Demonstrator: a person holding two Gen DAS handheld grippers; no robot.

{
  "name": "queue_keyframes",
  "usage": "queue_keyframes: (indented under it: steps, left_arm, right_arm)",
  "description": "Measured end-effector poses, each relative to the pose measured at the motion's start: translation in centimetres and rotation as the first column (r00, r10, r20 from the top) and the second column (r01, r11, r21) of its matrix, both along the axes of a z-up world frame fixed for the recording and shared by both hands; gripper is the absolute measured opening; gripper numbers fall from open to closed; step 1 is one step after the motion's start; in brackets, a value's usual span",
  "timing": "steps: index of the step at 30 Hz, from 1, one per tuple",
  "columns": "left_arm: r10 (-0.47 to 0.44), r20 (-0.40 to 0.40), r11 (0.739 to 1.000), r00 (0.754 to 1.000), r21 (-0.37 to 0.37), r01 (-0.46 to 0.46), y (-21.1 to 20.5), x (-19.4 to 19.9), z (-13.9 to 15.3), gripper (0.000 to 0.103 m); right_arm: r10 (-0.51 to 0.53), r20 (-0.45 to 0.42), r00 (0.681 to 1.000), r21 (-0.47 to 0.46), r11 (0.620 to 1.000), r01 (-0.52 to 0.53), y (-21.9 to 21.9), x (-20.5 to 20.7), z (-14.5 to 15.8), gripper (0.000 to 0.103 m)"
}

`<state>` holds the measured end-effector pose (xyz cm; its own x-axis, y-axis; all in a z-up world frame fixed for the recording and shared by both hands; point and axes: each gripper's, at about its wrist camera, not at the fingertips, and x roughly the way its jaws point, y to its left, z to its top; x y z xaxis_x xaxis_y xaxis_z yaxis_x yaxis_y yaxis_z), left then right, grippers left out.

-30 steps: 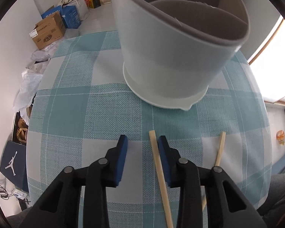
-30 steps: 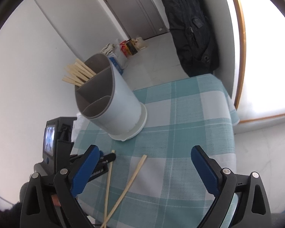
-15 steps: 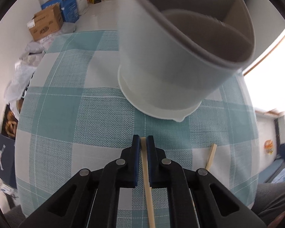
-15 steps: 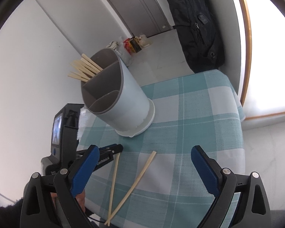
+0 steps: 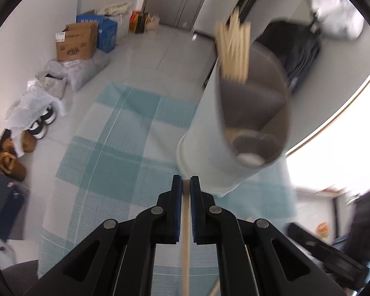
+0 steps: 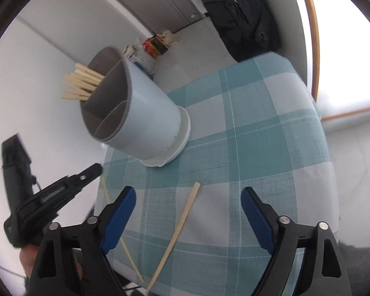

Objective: Organize utensils
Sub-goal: 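Close the left tool on a chopstick while the right tool grasps another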

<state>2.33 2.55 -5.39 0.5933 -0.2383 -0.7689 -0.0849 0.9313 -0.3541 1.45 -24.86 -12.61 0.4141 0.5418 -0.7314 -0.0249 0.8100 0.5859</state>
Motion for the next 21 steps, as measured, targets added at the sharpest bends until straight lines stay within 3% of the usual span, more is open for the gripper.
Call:
queue_keyframes:
  steps: [5,8,13,21]
  left_arm:
    - [0.003,0.112,1.000,0.994,-0.021,-0.001,1.0,-0.6,1.5,0.002]
    - [-0.009,0.150,1.000,0.989,-0.022,0.012,1.4,-1.2,1.7,0.002]
    - [-0.022,0.152,0.997,0.988,-0.067,0.033,3.4,-1.1,1.2,0.002]
    - [-0.016,0.140,0.984,0.990,-0.171,0.040,5.0,-1.5,1.4,0.002]
  right_arm:
    - [-0.028,-0.088,0.996,0.074,0.997,0.034,-0.4,0.9,-1.3,0.061]
    - [-0.011,-0.099,0.995,0.060,0.998,0.017,0.2,1.4,-1.5,0.058]
    - [0.040,-0.145,0.989,0.003,0.999,-0.040,2.0,2.2,-2.3,0.050]
    - [0.083,-0.252,0.964,-0.103,0.988,-0.112,4.4,4.7,-3.1,0.050]
